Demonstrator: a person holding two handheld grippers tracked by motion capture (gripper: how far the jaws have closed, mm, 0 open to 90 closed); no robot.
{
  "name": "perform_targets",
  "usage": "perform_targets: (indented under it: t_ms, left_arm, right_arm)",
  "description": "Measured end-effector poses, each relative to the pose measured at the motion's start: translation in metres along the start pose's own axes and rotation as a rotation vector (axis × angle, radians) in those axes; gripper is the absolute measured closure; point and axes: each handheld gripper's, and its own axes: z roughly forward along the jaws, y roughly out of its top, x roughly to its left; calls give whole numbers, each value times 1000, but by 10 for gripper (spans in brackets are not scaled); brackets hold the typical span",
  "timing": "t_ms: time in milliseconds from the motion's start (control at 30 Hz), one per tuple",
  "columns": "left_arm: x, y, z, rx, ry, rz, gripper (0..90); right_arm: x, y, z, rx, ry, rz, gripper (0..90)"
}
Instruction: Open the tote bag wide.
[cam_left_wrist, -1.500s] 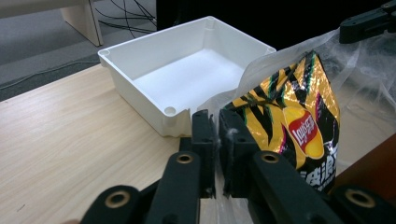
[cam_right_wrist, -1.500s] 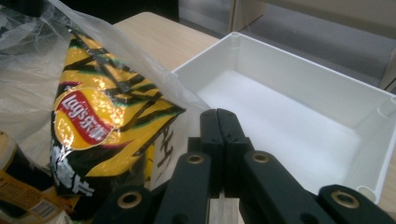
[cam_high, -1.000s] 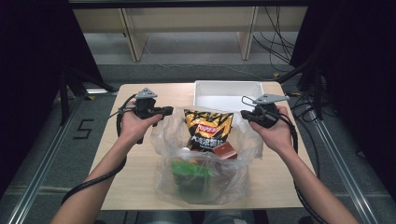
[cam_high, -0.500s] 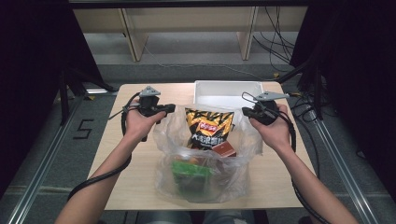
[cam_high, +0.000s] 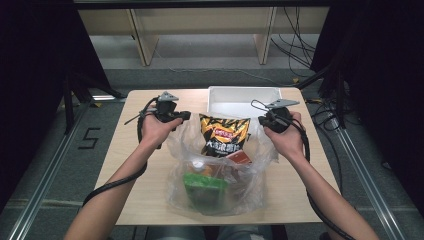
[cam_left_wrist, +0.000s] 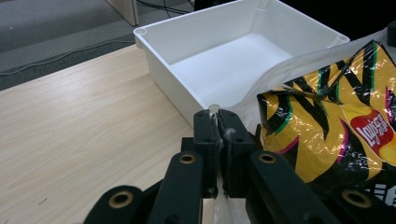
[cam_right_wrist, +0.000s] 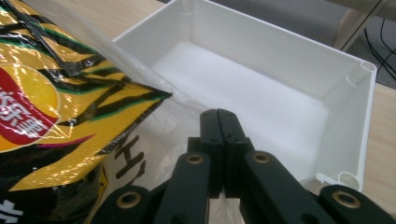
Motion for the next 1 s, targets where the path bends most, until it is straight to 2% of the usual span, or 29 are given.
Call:
perform_targets:
  t_ms: [100, 200, 267, 300, 333, 367, 400, 500, 567, 633, 700, 900, 933, 967, 1000]
  left_arm:
    - [0, -1, 4, 12, 5, 1, 860]
    - [-1, -3, 7, 30, 6, 6, 864]
    - [-1, -5, 7, 51, 0, 17, 866]
    - [-2, -7, 6, 74, -6, 25, 866]
    - [-3, -9, 6, 87, -15, 27, 866]
    - [-3, -9, 6, 87, -15, 27, 866]
    - [-5, -11, 4, 97, -25, 33, 867]
    - [-7, -15, 2, 107, -38, 36, 867]
    - [-9, -21, 1, 134, -72, 40, 867]
    - [-10, -23, 2, 141, -81, 34, 867]
    - [-10, -29, 8, 175, -88, 36, 867]
    - [-10, -39, 16, 202, -102, 27, 868]
    - [-10, -43, 18, 222, -111, 30, 868]
    - [-10, -43, 18, 222, -111, 30, 868]
    - [-9, -47, 20, 232, -115, 29, 868]
  right_arm:
    - [-1, -3, 4, 12, -8, 7, 900]
    - [-1, -6, 5, 37, 9, -5, 900]
    - [-1, -7, 5, 32, 12, -15, 900]
    - [4, -8, -2, 69, 29, 21, 900]
    - [3, -10, -3, 62, 28, -10, 900]
    - [3, -10, -3, 62, 28, -10, 900]
    - [5, -12, -10, 85, 48, -33, 900]
    - [7, -18, -18, 95, 66, -51, 900]
    - [8, -23, -21, 107, 72, -67, 900]
    - [9, -29, -20, 130, 77, -76, 900]
    - [8, -33, -17, 156, 76, -79, 900]
    - [7, -44, -6, 191, 86, -81, 900]
    - [7, -47, -5, 198, 88, -84, 900]
    - [9, -48, -5, 208, 92, -58, 900]
    - [9, -50, -4, 216, 98, -68, 900]
